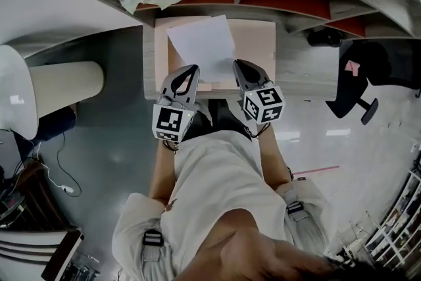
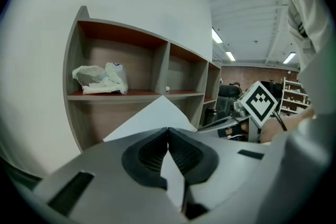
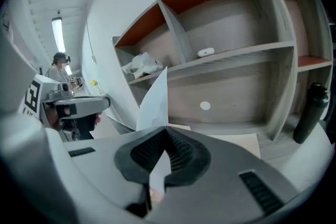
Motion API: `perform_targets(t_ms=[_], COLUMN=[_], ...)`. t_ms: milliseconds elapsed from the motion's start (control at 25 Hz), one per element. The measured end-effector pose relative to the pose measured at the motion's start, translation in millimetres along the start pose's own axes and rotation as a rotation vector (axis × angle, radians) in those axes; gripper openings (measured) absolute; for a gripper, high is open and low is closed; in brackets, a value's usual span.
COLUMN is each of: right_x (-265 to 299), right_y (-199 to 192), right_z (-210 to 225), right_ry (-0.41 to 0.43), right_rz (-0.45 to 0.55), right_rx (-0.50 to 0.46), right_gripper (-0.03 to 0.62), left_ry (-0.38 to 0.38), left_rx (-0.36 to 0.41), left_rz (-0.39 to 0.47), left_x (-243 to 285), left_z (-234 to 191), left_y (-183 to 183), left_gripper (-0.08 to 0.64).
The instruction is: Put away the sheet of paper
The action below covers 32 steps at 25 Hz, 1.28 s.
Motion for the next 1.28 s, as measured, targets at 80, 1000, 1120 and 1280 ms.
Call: perform_targets(t_ms=[80, 1000, 1120, 1280], right_x=[5, 38, 35, 44], right_y=[-11, -110, -121, -128], right_z=[8, 67, 76, 86], right_ry=[-0.022, -0.218, -0.234, -0.230], right_rz=[-0.024, -0.235, -0.254, -0.264], right_rx=[0.018, 0.088, 0.102, 0.099], right_gripper=[0.018, 0.018, 0.018, 0.018], left_ry=[-0.012, -0.175, -0.186, -0.191], left_rx=[-0.001, -0.009, -0.007, -0.006], left_rz=[-0.012, -0.100, -0.102, -0.116], left_x=[4, 40, 42, 45], left_z=[-1, -6, -2, 1], left_y=[-5, -62, -63, -69], left_gripper=[0.021, 0.021, 0.021, 0.021])
Point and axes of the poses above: the fingertips, and each gripper's own axes: x forward along the fingers, z to its right, y out of its top, the point moved 4 cm from there along -x, backward along the fingers, and after that the axes turned 3 degrees about -z, right-handed, at the moved point
